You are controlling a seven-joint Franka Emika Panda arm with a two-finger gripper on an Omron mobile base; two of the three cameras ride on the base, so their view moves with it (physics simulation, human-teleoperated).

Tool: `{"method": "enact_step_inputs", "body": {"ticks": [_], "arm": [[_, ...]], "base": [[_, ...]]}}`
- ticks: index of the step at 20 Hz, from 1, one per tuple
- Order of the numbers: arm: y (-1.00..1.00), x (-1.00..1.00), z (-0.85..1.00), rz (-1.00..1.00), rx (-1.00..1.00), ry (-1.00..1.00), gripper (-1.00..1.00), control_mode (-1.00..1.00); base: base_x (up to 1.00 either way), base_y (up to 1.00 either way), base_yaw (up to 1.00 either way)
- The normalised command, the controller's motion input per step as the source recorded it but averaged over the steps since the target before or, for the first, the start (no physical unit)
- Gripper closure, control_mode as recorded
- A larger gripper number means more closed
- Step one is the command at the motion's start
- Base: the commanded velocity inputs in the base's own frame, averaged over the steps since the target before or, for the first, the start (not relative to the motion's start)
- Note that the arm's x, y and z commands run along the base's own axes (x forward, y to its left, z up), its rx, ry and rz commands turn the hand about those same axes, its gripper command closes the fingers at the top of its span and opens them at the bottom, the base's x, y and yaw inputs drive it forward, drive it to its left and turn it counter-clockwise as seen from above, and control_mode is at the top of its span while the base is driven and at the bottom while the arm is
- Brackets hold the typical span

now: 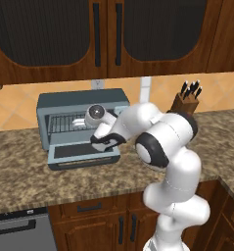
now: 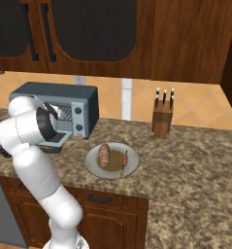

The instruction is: Pick up the kebab skewer and baguette bread, and place them inside the toaster oven. Close the toaster oven door and start by setting the timer.

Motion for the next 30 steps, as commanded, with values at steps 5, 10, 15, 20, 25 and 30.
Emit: {"method": "enact_step_inputs", "body": {"ticks": [5, 10, 15, 20, 25, 30], "arm": [[0.0, 0.0, -0.11, 0.0, 0.0, 0.15, -1.0, -1.0], [0.0, 0.0, -0.06, 0.0, 0.0, 0.11, -1.0, -1.0], [0.0, -0.18, -0.25, 0.0, 0.0, 0.12, -1.0, -1.0], [0.0, -0.26, -0.37, 0.0, 0.0, 0.07, -1.0, -1.0], [0.0, -0.34, -0.48, 0.0, 0.0, 0.02, -1.0, -1.0], [0.0, -0.56, -0.58, 0.0, 0.0, 0.0, -1.0, -1.0]], "base": [[0.0, 0.0, 0.0], [0.0, 0.0, 0.0], [0.0, 0.0, 0.0], [0.0, 0.0, 0.0], [0.0, 0.0, 0.0], [0.0, 0.0, 0.0]]}}
